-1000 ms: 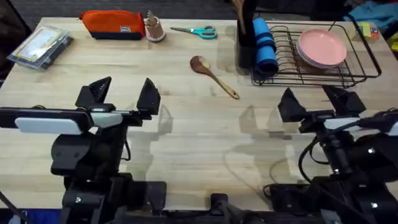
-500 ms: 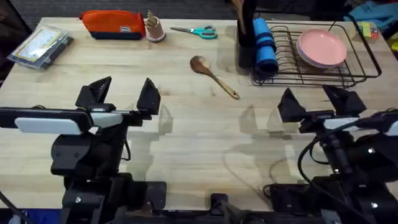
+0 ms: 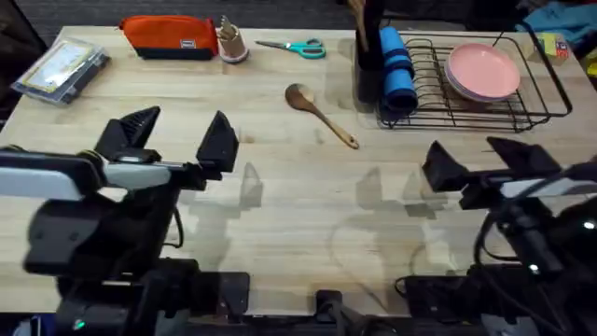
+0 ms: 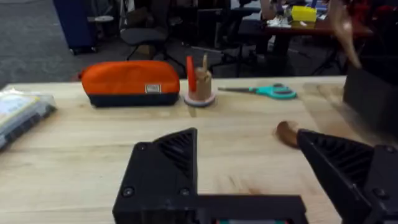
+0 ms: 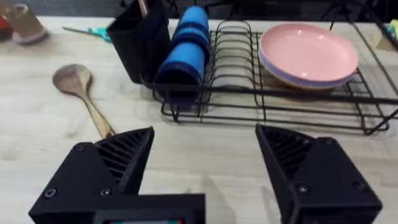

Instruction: Pick up the spoon on the table one by one and put them onto the rack

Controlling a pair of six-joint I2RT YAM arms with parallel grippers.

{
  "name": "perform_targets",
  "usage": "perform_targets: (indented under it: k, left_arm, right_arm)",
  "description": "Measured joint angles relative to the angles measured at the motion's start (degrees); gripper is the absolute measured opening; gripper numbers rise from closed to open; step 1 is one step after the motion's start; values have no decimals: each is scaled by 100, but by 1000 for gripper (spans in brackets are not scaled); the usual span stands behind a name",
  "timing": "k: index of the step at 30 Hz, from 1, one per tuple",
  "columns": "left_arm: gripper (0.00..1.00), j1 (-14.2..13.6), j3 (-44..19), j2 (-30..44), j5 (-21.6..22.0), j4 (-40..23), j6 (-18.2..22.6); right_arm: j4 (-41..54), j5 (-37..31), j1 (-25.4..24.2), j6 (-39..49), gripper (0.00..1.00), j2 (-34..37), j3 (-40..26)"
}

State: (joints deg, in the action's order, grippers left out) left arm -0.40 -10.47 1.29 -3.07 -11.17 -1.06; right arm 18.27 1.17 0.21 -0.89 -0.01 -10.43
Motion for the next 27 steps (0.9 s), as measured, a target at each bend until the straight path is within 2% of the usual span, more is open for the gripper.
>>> perform_targets:
  k: [8, 13, 14, 15, 18, 19, 23, 27]
  left_arm:
    - [993, 0, -1020, 1037, -54, -362, 0]
    - [994, 0, -1625, 1913, -171, -361, 0]
    - [994, 0, -1738, 2093, -199, -362, 0]
    - [994, 1, -2072, 2620, -295, -365, -2]
    - [993, 0, -2382, 3046, -377, -366, -2]
    - [992, 0, -2696, 3407, -473, -366, 0]
    - [993, 0, -3101, 3841, -585, -461, -4]
    - [993, 0, -3612, 4314, -637, -900, -10]
  right_arm:
    - [412, 1, 0, -22, 992, 39, -677]
    - [482, 2, 0, -24, 992, 534, -1112]
    - [485, 2, 0, -24, 992, 689, -1223]
    - [491, 2, 0, -22, 992, 1221, -1600]
    - [495, 2, 0, -24, 992, 1780, -2014]
    - [541, 4, 0, -26, 992, 2391, -2519]
    - [893, 15, 0, -25, 992, 3190, -3311]
    - [1423, 15, 0, -25, 992, 4049, -4215]
